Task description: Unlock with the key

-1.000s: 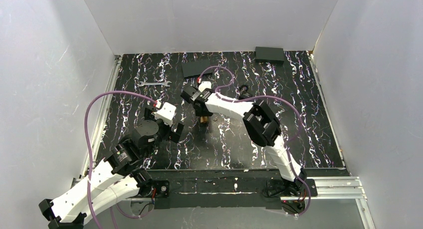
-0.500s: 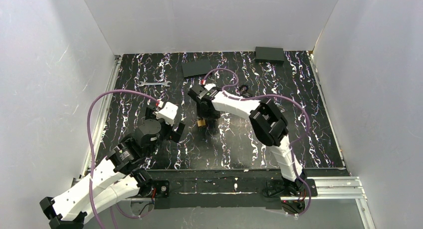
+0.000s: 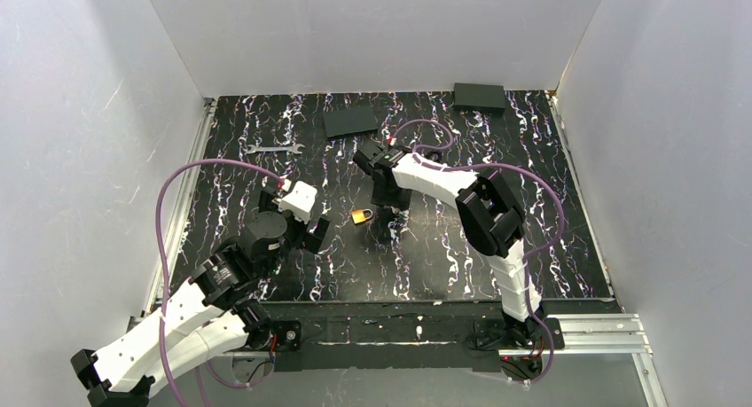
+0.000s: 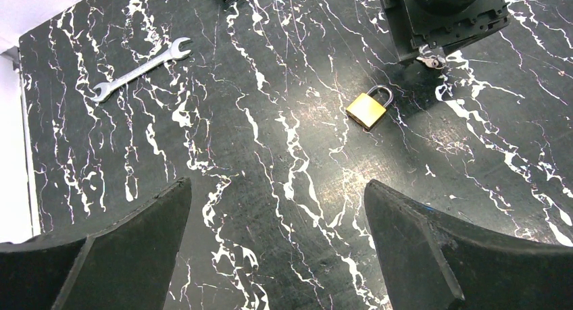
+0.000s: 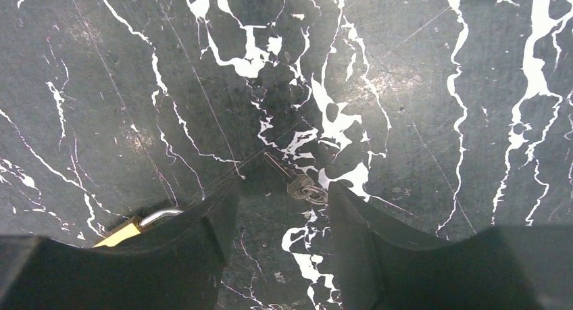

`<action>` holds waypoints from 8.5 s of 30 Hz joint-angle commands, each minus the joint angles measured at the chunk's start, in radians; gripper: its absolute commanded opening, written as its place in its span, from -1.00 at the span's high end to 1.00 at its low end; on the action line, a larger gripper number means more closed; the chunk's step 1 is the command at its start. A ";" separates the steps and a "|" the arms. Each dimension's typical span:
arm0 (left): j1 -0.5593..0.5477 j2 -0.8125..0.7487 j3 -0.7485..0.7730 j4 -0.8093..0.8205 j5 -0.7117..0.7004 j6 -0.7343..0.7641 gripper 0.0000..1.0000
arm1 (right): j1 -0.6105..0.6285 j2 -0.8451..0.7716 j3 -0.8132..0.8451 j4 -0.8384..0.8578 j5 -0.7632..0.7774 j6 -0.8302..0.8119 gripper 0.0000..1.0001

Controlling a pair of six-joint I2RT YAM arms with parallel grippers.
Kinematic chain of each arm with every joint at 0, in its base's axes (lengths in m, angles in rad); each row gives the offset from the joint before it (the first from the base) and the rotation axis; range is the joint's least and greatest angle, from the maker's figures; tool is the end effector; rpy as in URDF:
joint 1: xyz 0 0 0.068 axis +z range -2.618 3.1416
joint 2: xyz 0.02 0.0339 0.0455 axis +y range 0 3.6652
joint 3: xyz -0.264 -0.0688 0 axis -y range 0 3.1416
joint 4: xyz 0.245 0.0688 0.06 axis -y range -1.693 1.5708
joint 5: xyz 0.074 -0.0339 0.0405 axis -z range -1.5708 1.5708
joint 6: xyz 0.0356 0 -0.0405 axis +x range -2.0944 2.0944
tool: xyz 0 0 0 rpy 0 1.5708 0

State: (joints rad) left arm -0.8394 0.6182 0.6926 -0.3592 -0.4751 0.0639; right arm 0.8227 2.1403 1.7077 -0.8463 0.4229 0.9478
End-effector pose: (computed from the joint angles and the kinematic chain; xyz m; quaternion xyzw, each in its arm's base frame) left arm 0.1097 -0.0979 0.3149 0.2125 0.7614 -0.0460 0.6107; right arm 0.3104 0.3130 0.1856 0.0909 0.9635 -0.0214 0.2508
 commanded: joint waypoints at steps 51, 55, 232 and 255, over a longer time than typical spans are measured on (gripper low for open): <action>0.005 0.030 0.003 -0.020 0.016 -0.034 -0.99 | -0.056 -0.206 -0.289 0.307 -0.377 -0.595 0.97; 0.004 0.035 0.093 -0.124 0.100 -0.164 -0.94 | -0.058 -0.317 -0.349 0.385 -0.476 -0.592 0.97; 0.087 0.276 0.401 0.498 0.942 -1.029 1.00 | -0.076 -0.941 -0.588 1.518 -1.362 0.072 0.40; 0.088 0.142 0.400 0.167 0.620 -0.750 -0.66 | -0.075 -0.977 -0.547 0.980 -1.010 -0.055 0.97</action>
State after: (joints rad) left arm -0.7502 0.8234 1.0744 -0.1078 0.2565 -0.7944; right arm 0.7422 1.1984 1.0878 0.3191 -0.7532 0.9302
